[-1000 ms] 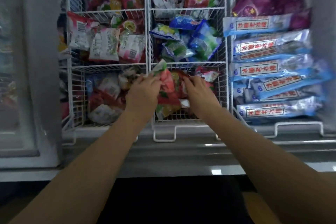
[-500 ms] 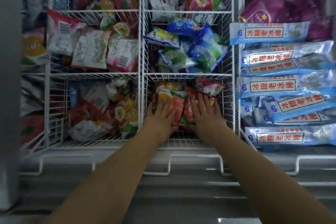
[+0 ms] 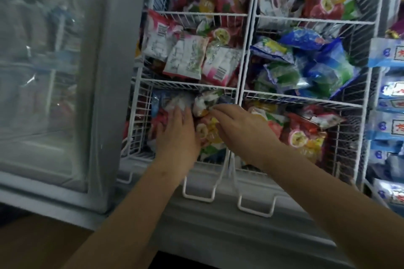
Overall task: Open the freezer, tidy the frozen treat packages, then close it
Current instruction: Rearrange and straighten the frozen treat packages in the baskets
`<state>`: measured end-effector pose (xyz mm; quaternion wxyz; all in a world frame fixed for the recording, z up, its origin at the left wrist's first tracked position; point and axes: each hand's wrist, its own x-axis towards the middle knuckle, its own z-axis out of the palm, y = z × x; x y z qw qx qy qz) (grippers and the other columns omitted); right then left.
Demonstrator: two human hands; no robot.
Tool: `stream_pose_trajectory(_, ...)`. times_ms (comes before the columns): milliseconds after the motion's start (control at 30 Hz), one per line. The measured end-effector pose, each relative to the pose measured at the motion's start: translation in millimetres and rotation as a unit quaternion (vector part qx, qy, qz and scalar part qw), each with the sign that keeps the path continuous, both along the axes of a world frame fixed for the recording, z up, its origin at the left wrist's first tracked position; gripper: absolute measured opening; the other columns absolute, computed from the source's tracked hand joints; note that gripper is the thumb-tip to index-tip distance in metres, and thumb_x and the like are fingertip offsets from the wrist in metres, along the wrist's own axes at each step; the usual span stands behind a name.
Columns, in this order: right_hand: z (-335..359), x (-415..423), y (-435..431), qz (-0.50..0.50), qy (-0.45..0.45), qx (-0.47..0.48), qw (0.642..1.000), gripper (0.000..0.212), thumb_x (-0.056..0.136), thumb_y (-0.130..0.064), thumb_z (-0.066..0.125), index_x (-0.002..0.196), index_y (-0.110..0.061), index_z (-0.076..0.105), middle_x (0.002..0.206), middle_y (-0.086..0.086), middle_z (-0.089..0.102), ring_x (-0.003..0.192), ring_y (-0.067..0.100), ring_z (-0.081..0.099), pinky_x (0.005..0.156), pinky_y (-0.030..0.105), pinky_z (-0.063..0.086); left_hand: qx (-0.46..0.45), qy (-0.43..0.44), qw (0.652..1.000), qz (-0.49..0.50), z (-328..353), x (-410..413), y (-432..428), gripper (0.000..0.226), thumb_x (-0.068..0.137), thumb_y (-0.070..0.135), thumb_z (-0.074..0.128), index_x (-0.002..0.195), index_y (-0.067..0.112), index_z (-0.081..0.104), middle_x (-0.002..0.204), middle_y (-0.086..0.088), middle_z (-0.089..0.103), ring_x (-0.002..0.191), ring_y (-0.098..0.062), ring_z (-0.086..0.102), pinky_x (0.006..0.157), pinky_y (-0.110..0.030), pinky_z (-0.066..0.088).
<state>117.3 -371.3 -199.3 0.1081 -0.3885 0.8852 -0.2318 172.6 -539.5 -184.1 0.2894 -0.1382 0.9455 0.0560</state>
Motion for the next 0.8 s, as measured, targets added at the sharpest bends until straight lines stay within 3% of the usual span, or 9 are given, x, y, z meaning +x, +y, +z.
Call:
stream_pose_trajectory(133, -23.7, -16.4, -53.0, 0.096, 0.010, 0.068, 0.993, 0.049, 0.089, -0.002, 0.055, 0.137, 0.000, 0.048, 0.144, 0.021, 0.044, 0.131, 0.035, 0.044, 0.102, 0.043, 0.043, -0.053, -0.089, 0.994, -0.027, -13.5, -7.1, -33.8, 0.075, 0.090, 0.036, 0.059, 0.149, 0.008, 0.021, 0.154, -0.015, 0.025, 0.142, -0.031, 0.021, 0.114, -0.050, 0.024)
stream_pose_trajectory(200, -37.7, -22.9, -69.9, 0.134, 0.032, 0.131, 0.982, 0.049, 0.093, -0.005, 0.049, 0.141, -0.001, 0.042, 0.149, 0.022, 0.034, 0.137, 0.036, 0.033, 0.110, 0.045, 0.033, -0.067, -0.149, 0.983, -0.089, -22.3, -4.4, -36.2, 0.060, 0.091, 0.029, 0.058, 0.143, 0.008, 0.037, 0.145, -0.017, 0.039, 0.135, -0.033, 0.032, 0.112, -0.046, 0.027)
stream_pose_trajectory(267, -49.7, -24.4, -79.3, 0.138, 0.049, 0.200, 0.969, 0.046, 0.095, -0.010, 0.046, 0.141, -0.004, 0.041, 0.146, 0.022, 0.035, 0.132, 0.039, 0.035, 0.109, 0.049, 0.033, -0.045, -0.199, 0.972, -0.120, -30.8, -0.6, -38.7, 0.035, 0.092, 0.018, 0.055, 0.125, 0.008, 0.056, 0.129, -0.016, 0.054, 0.120, -0.032, 0.050, 0.100, -0.042, 0.041)
stream_pose_trajectory(333, -56.7, -23.4, -79.4, 0.100, 0.045, 0.253, 0.961, 0.042, 0.095, -0.014, 0.044, 0.136, -0.005, 0.044, 0.135, 0.021, 0.044, 0.119, 0.039, 0.044, 0.097, 0.049, 0.040, -0.016, -0.225, 0.968, -0.110, -37.1, -2.7, -45.0, 0.023, 0.094, 0.014, 0.054, 0.113, 0.006, 0.062, 0.118, -0.015, 0.060, 0.106, -0.031, 0.059, 0.087, -0.040, 0.049)
stream_pose_trajectory(433, -65.1, -19.2, -69.9, 0.073, 0.040, 0.294, 0.952, 0.041, 0.093, -0.021, 0.050, 0.132, -0.008, 0.046, 0.125, 0.017, 0.052, 0.113, 0.036, 0.046, 0.087, 0.048, 0.040, -0.022, -0.228, 0.968, -0.101, -42.3, -10.0, -53.7, 0.026, 0.093, 0.018, 0.057, 0.116, 0.006, 0.061, 0.119, -0.015, 0.059, 0.107, -0.032, 0.059, 0.083, -0.039, 0.046)
stream_pose_trajectory(633, -74.1, -20.0, -72.0, 0.061, 0.016, 0.316, 0.947, 0.051, 0.093, -0.022, 0.052, 0.141, -0.015, 0.038, 0.137, 0.020, 0.045, 0.126, 0.044, 0.042, 0.105, 0.065, 0.027, -0.054, -0.174, 0.980, -0.084, -48.6, -11.8, -55.7, 0.028, 0.090, 0.011, 0.055, 0.117, 0.006, 0.062, 0.121, -0.016, 0.060, 0.112, -0.034, 0.057, 0.087, -0.043, 0.048)
stream_pose_trajectory(700, -72.2, -21.1, -74.8, 0.054, 0.001, 0.307, 0.950, 0.047, 0.090, -0.016, 0.055, 0.136, -0.015, 0.042, 0.129, 0.018, 0.049, 0.116, 0.043, 0.049, 0.097, 0.059, 0.041, -0.052, -0.132, 0.988, -0.058, -42.4, -15.5, -55.0, 0.020, 0.091, 0.009, 0.054, 0.107, 0.005, 0.065, 0.115, -0.018, 0.063, 0.107, -0.035, 0.059, 0.081, -0.042, 0.048)
stream_pose_trajectory(767, -69.7, -21.5, -75.7, 0.038, 0.000, 0.283, 0.958, 0.046, 0.087, -0.011, 0.061, 0.131, -0.017, 0.048, 0.123, 0.014, 0.053, 0.110, 0.040, 0.052, 0.089, 0.053, 0.045, -0.053, -0.094, 0.993, -0.043, -35.1, -17.2, -55.1, 0.011, 0.089, 0.006, 0.056, 0.080, 0.006, 0.062, 0.102, -0.018, 0.065, 0.097, -0.037, 0.062, 0.070, -0.039, 0.043)
stream_pose_trajectory(800, -67.5, -22.1, -74.5, 0.027, -0.004, 0.265, 0.964, 0.047, 0.085, -0.010, 0.064, 0.129, -0.019, 0.051, 0.122, 0.011, 0.054, 0.109, 0.039, 0.052, 0.088, 0.051, 0.046, -0.051, -0.080, 0.995, -0.031, -31.2, -17.4, -55.5, 0.022, 0.087, 0.006, 0.058, 0.066, 0.009, 0.053, 0.092, -0.017, 0.064, 0.088, -0.037, 0.062, 0.067, -0.038, 0.041)
